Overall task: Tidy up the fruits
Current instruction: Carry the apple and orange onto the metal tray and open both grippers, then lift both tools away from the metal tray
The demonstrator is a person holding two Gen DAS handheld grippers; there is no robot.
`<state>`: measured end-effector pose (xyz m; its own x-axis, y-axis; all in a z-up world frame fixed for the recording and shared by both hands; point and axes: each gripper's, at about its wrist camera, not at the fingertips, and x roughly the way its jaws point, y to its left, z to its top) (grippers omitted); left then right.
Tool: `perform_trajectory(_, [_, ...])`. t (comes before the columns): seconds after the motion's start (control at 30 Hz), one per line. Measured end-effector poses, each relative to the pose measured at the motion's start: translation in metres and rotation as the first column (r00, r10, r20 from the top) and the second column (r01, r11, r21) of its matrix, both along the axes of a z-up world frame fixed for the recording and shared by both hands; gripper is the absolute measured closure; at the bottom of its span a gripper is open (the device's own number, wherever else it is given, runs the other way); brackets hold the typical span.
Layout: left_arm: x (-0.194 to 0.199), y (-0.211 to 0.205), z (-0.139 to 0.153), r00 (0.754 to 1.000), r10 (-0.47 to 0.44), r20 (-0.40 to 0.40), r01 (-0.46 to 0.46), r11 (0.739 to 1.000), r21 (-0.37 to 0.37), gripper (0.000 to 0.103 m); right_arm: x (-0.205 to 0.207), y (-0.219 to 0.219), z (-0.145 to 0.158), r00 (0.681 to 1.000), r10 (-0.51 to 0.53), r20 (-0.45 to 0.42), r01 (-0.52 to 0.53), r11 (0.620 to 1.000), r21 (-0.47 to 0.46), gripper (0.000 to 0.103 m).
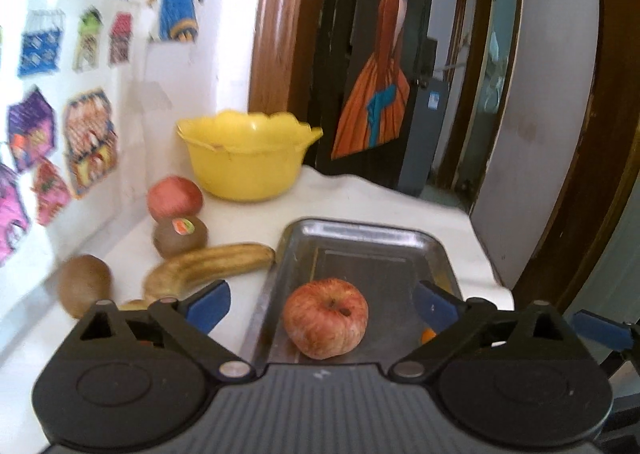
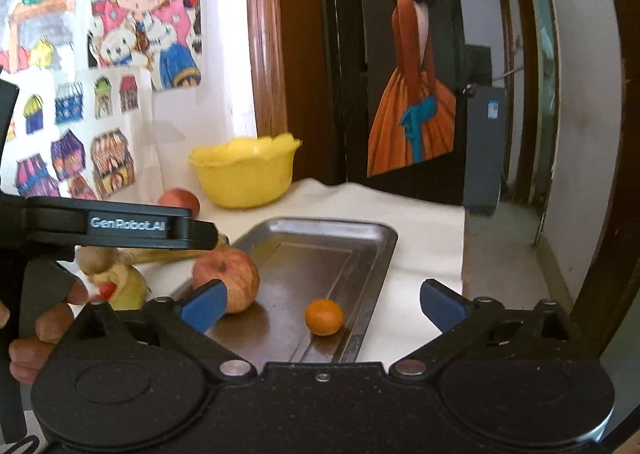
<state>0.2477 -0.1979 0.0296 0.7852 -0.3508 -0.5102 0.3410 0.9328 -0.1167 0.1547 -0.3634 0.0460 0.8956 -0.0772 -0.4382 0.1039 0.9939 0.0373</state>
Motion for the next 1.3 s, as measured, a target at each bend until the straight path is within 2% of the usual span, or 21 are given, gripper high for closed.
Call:
perform_trajectory(0.33, [-0.063,0.053,0.039,0.992,0.057,0.115,-0.053,0.998,-0.039,0.0,-0.063,0.033,0.038,0.996,0.005,0.088,-0.004,1.0,-0.017,0.001])
perform_trajectory(0.63, [-0.102,0.109,0.044,0.985,0.106,0.134,-0.101,0.994,-0.047,0.0,-0.11,0.067,0.053,0.993,0.032,0.116,-0.03,0.999,-0.014,0.001])
perform_trajectory(0.93, [-0.124,0.172,0.025,0.978,0.19,0.085,-0.189,0.982,-0.021,0.0,-0.135,0.101,0.049,0.993,0.096,0.075,-0.094,0.995,-0.026,0.001])
perform_trajectory(1.3, [-0.132,0.218,-0.006,0.962,0.275,0.009,-0.275,0.961,0.019,0.0,-0.125,0.137,0.021,0.986,0.152,-0.071,-0.155,0.987,-0.038,0.001])
